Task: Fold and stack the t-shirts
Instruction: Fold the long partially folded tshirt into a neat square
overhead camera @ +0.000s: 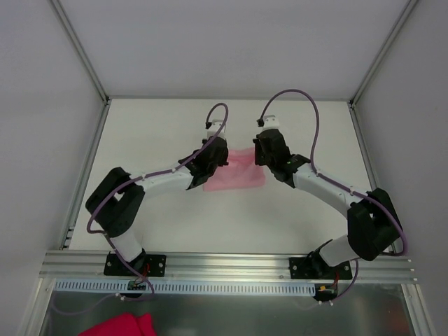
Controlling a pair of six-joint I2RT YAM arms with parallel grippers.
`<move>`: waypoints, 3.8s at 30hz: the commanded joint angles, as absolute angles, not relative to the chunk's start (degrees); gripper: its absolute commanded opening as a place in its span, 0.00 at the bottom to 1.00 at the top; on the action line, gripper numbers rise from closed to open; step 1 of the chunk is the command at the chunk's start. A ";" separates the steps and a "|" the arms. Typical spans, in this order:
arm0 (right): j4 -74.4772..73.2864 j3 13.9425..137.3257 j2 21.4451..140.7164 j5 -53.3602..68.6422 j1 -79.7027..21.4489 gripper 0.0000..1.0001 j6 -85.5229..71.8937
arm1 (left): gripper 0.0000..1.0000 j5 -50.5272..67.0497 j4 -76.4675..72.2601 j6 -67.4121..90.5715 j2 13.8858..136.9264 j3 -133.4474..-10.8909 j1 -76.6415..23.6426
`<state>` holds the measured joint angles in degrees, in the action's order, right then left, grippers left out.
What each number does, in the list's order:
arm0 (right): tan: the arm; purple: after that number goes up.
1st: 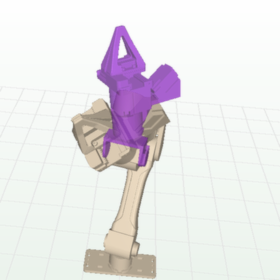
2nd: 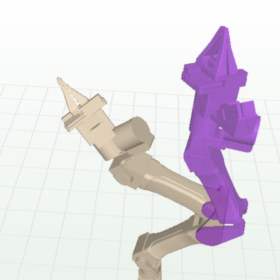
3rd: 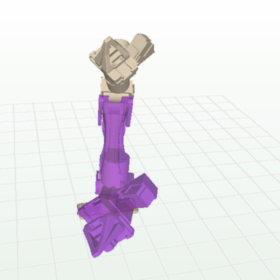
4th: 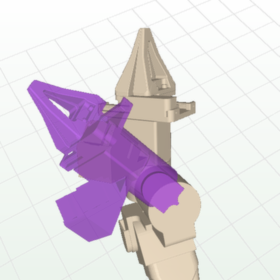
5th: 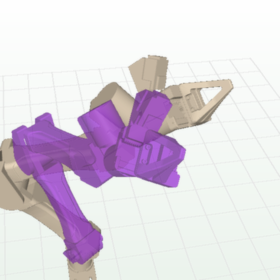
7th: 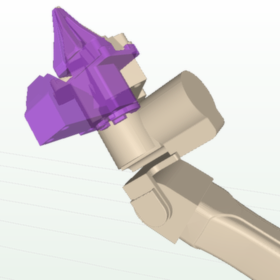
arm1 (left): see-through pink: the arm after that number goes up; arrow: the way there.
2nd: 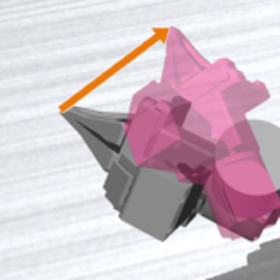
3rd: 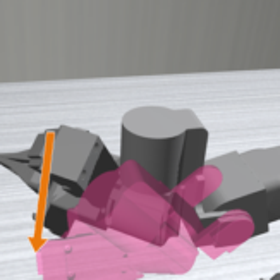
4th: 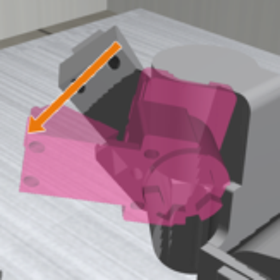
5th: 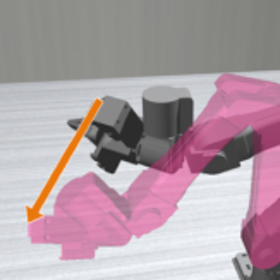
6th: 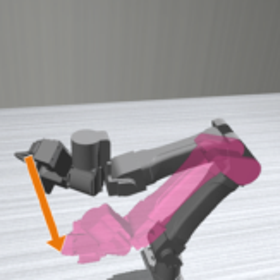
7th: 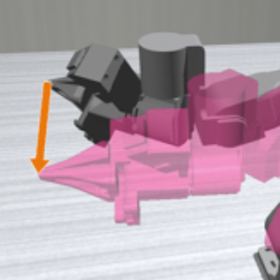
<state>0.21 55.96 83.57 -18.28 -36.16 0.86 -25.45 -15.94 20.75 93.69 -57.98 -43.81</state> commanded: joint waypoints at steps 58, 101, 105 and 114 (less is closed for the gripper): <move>-12.73 81.73 106.87 2.02 -28.65 0.01 1.40 | 0.00 -3.60 -11.77 26.11 108.81 -73.48 -32.70; -15.13 80.44 101.17 -14.94 -26.01 0.01 6.07 | 0.00 5.72 10.54 31.38 126.39 -91.85 -21.71; -14.33 76.82 96.34 -13.55 -27.59 0.01 4.75 | 0.00 6.50 9.85 31.64 125.77 -91.41 -20.92; -9.23 69.79 94.12 -9.59 -33.49 0.01 1.41 | 0.00 13.71 -4.39 30.68 114.62 -79.29 -22.58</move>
